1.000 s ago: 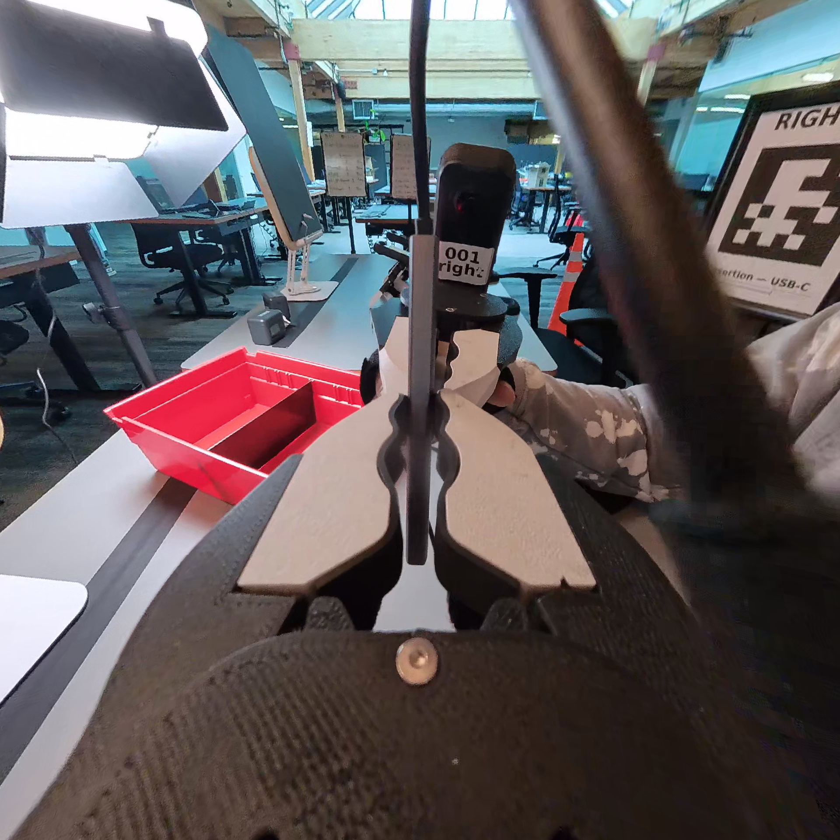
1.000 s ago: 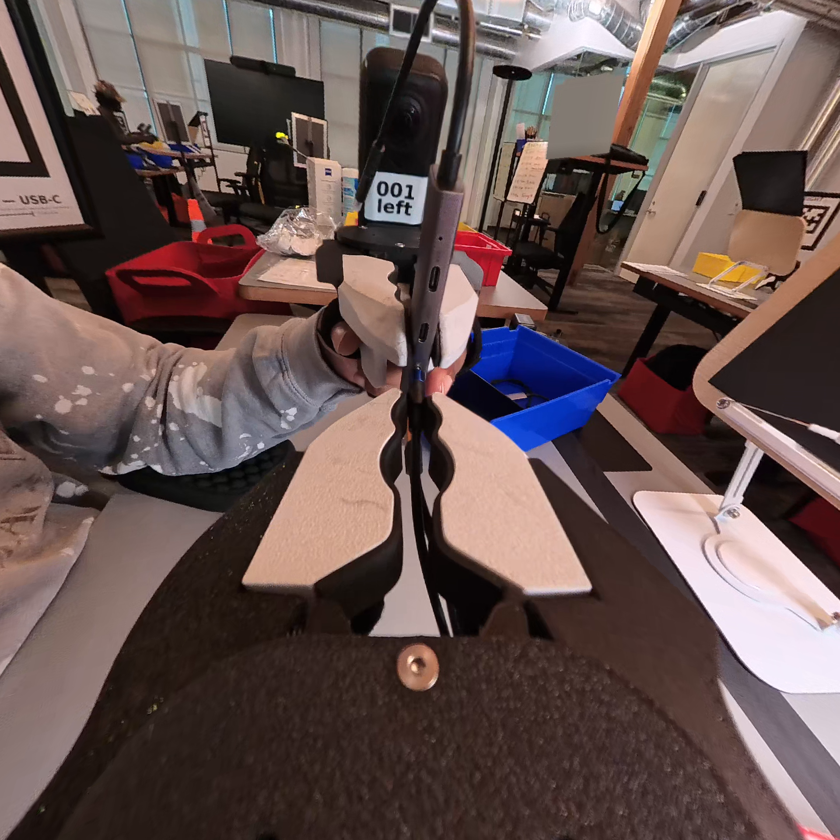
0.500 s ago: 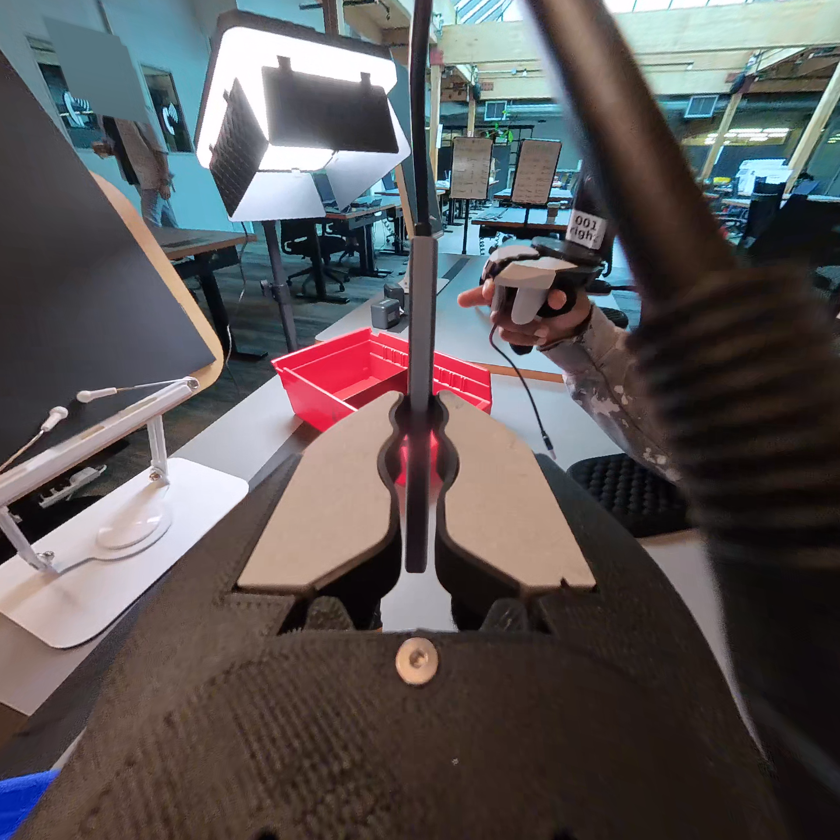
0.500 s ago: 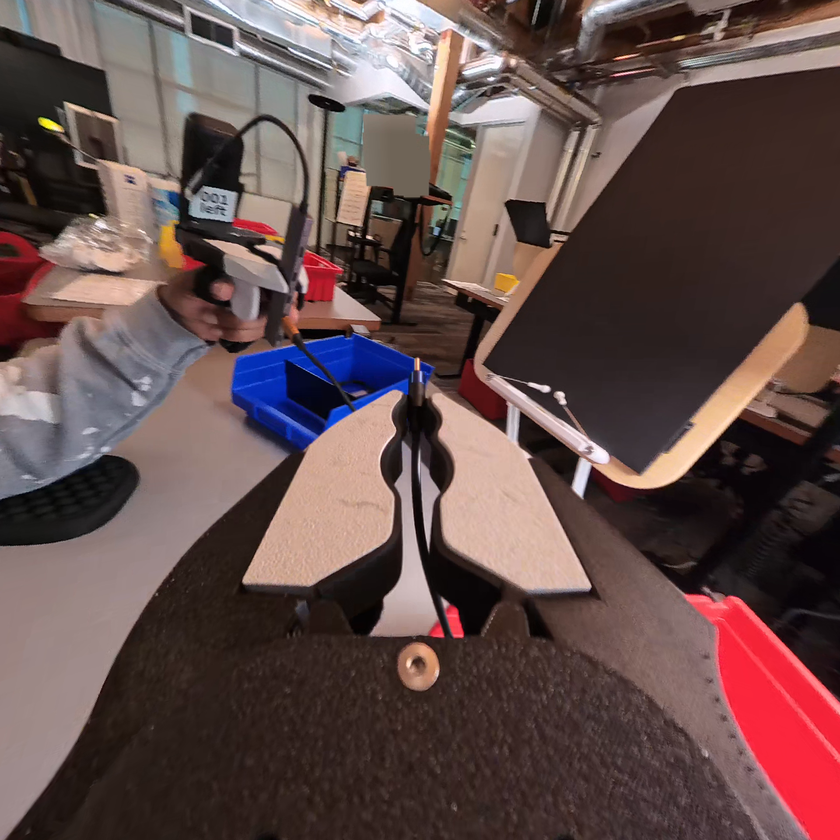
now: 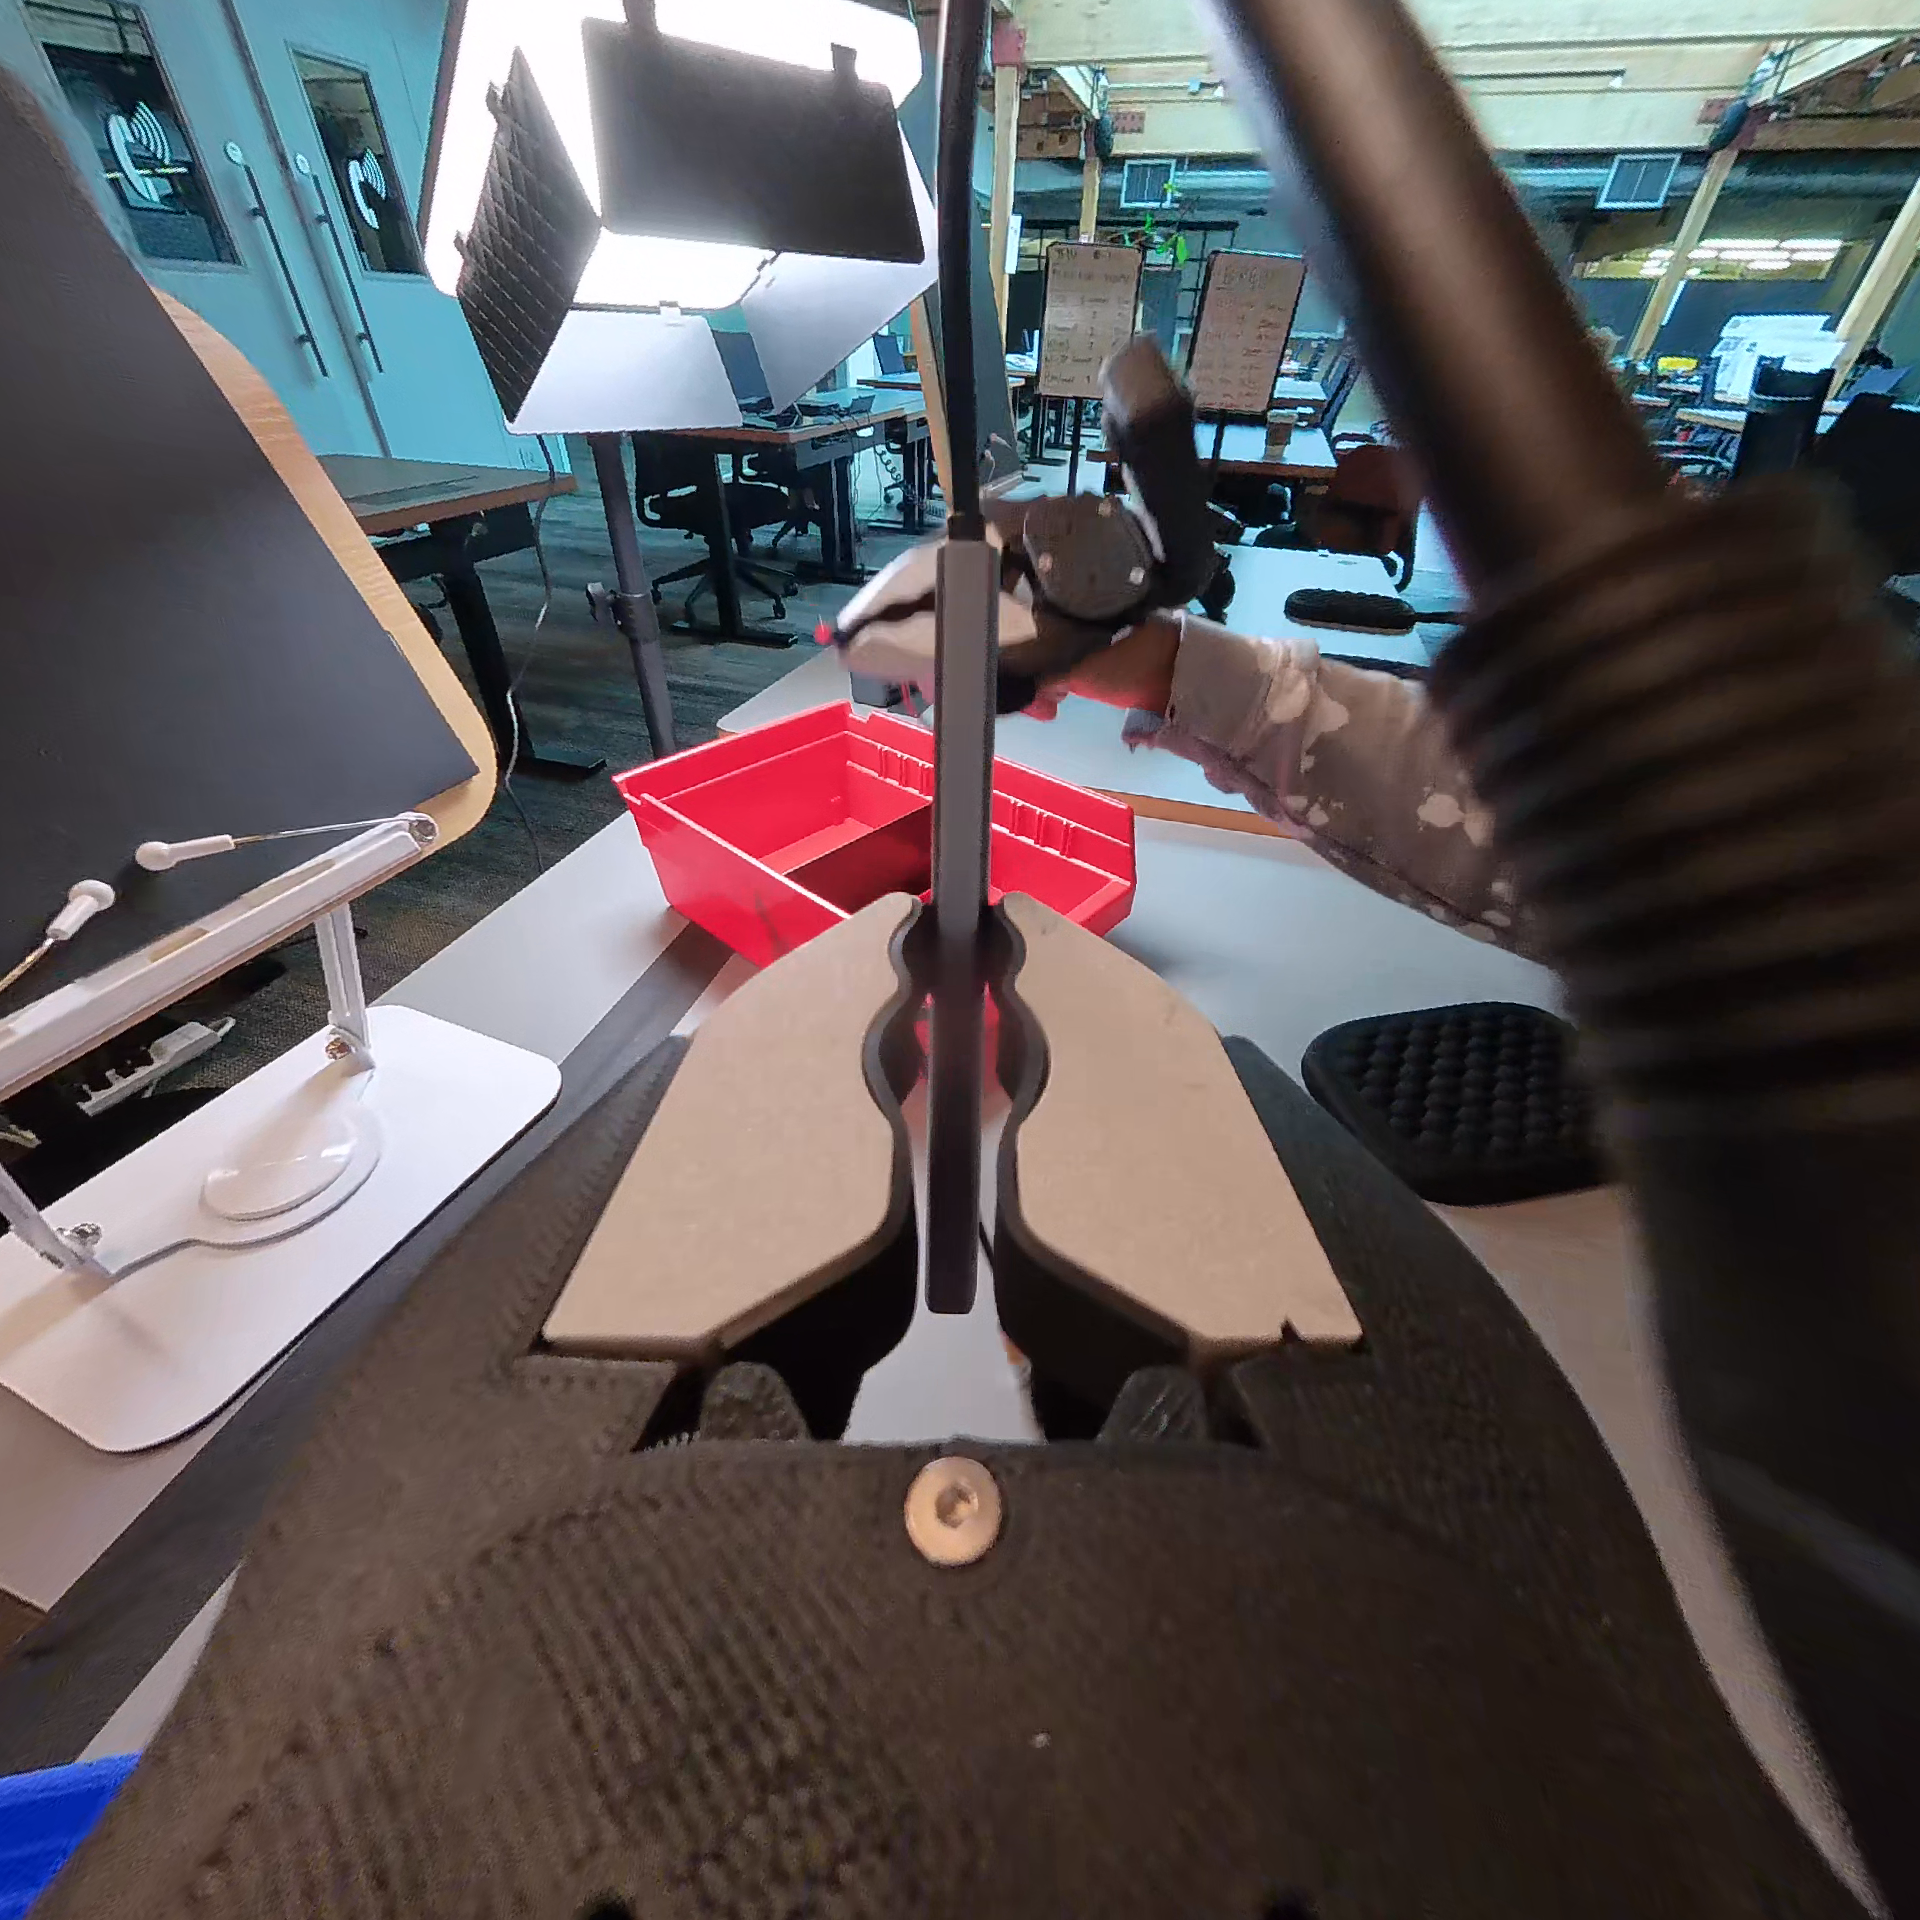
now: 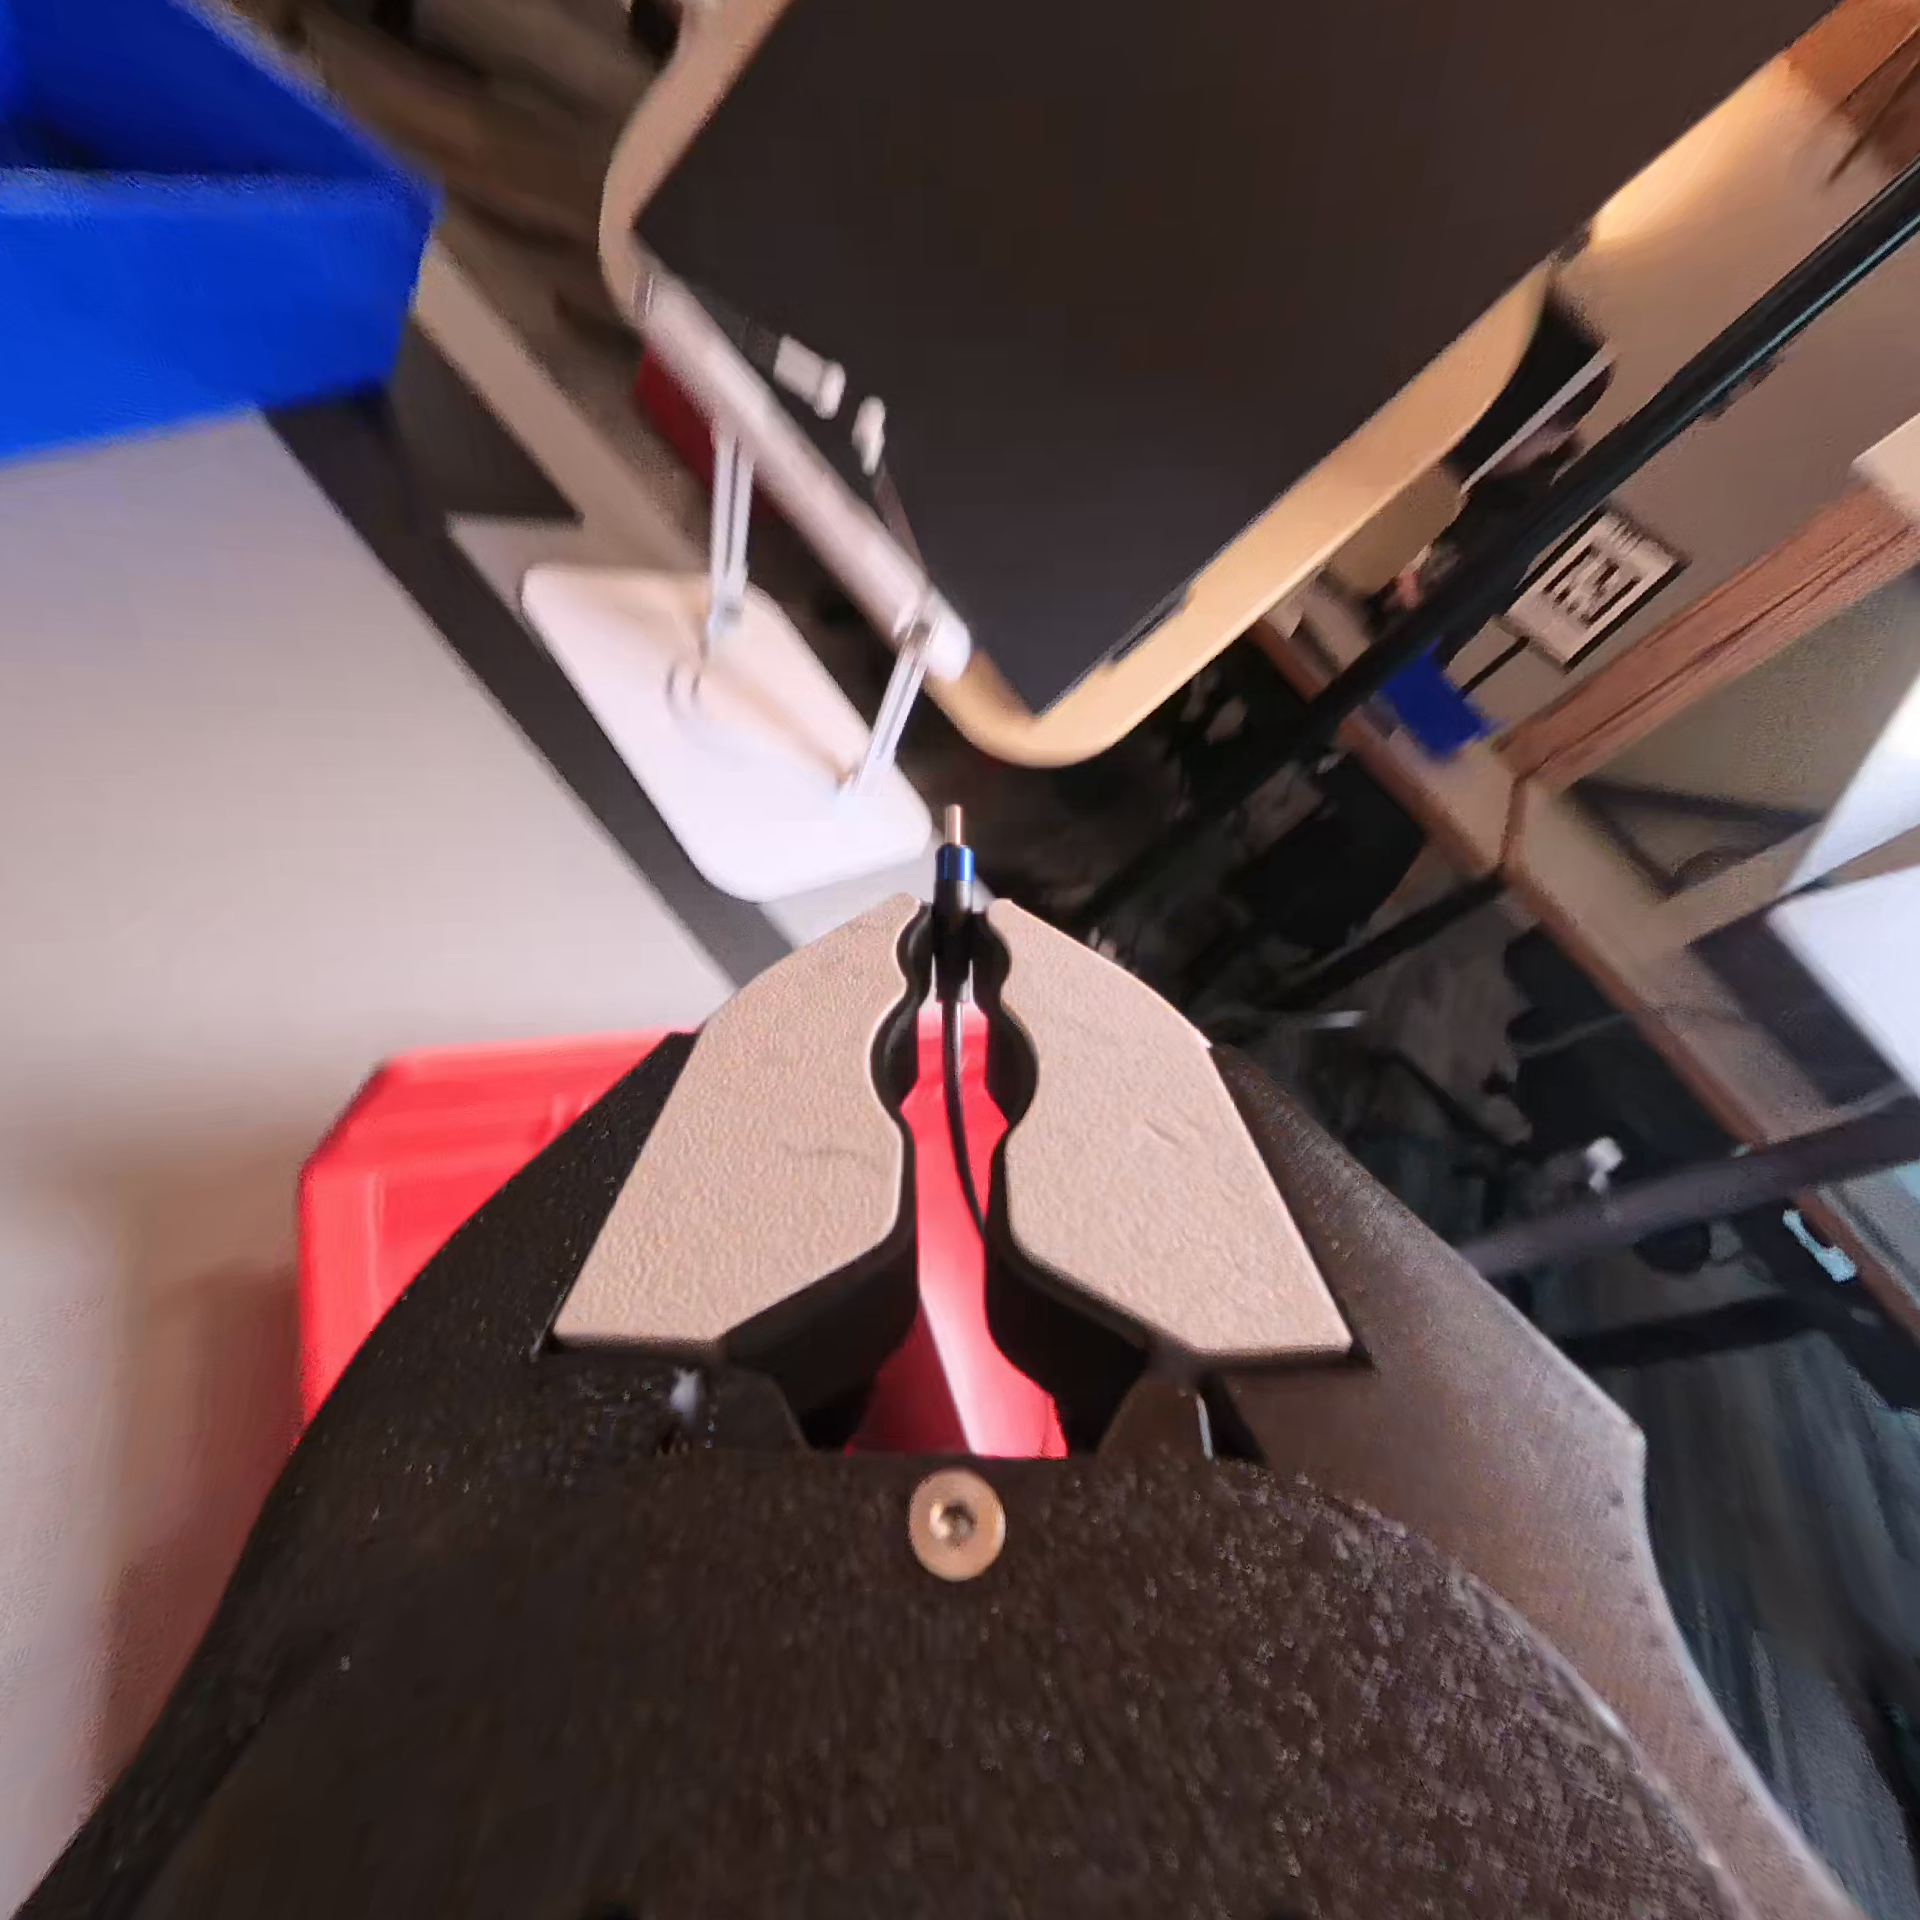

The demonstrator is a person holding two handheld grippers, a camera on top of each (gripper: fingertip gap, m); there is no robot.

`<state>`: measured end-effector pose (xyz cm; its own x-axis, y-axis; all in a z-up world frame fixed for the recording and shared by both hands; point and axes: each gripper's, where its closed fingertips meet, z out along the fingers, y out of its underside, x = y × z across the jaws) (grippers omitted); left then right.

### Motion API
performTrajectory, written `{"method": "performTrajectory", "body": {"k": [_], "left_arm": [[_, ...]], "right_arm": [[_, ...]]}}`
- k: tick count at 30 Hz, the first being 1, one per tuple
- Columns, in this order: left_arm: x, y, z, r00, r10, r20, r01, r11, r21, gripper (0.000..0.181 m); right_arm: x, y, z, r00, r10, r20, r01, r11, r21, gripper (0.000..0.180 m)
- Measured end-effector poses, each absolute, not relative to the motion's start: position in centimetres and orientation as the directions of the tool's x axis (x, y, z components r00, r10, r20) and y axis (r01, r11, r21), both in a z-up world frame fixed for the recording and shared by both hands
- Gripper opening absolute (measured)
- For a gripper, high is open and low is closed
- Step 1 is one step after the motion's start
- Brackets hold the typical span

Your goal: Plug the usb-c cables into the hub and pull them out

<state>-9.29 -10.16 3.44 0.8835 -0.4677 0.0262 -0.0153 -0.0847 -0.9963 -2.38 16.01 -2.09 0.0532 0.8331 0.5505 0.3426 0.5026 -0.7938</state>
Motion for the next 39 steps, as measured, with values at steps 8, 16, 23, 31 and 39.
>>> {"method": "performTrajectory", "body": {"k": [8, 16, 23, 31, 39], "left_arm": [[-8.8, -9.9, 3.5, 0.875, -0.483, 0.033, -0.007, -0.080, -0.997, 0.010], [-8.3, -10.1, 3.9, 0.870, -0.493, 0.028, -0.007, -0.068, -0.998, 0.010], [-7.4, -10.4, 5.0, 0.855, -0.519, 0.027, 0.020, -0.020, -1.000, 0.010], [-5.4, -10.7, 6.3, 0.798, -0.600, 0.054, 0.104, 0.049, -0.993, 0.010], [-1.8, -9.4, 5.0, 0.731, -0.680, 0.052, 0.104, 0.036, -0.994, 0.010]], "right_arm": [[2.8, 16.9, -13.1, -0.151, 0.815, 0.559, 0.737, 0.469, -0.486, 0.013], [3.1, 15.4, -6.2, -0.110, 0.749, 0.653, 0.757, 0.489, -0.433, 0.034], [-1.6, 6.3, 1.6, -0.056, 0.856, 0.513, 0.364, 0.496, -0.788, 0.035], [-3.2, -6.5, 2.8, -0.406, 0.865, 0.293, -0.084, 0.284, -0.955, 0.032], [-3.2, -9.6, 0.3, -0.537, 0.805, 0.251, -0.024, 0.282, -0.959, 0.029]]}}
